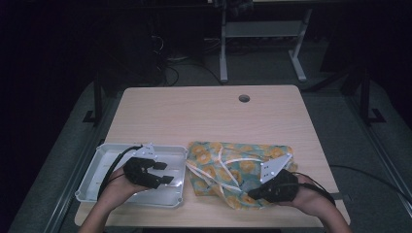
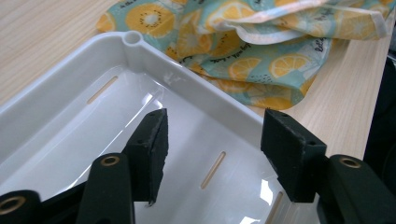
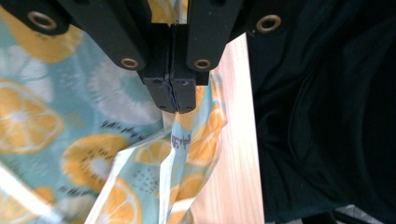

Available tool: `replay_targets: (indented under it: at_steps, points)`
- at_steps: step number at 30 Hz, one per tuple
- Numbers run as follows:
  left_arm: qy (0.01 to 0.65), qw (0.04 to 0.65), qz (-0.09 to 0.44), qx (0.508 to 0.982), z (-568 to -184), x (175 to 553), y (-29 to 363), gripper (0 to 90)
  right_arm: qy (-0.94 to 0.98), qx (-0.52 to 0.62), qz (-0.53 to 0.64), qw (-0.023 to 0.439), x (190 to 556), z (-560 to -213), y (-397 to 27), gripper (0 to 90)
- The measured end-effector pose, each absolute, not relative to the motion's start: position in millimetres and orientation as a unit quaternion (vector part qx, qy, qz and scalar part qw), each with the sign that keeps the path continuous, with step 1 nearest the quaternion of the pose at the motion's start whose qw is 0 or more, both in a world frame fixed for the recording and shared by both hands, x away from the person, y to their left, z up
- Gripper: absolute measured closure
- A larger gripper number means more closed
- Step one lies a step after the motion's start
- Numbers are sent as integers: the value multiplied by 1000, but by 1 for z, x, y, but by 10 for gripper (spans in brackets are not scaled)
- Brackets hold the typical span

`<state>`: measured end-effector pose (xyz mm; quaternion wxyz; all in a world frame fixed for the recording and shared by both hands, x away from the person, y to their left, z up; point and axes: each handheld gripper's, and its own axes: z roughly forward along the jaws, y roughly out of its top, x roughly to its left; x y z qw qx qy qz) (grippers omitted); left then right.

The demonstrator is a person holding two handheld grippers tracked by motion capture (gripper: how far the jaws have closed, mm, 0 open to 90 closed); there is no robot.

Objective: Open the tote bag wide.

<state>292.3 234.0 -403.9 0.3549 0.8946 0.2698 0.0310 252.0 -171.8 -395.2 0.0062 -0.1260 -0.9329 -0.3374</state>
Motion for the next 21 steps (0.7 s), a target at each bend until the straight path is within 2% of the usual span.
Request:
replay_targets:
  at_steps: [11, 21]
  points:
    - [271, 354, 32, 895, -410, 294, 235, 339, -921, -122, -368, -30, 270, -375, -179, 886]
    - [271, 352, 33, 895, -414, 295, 235, 330, -908, -151, -388, -53, 298, -358, -180, 888]
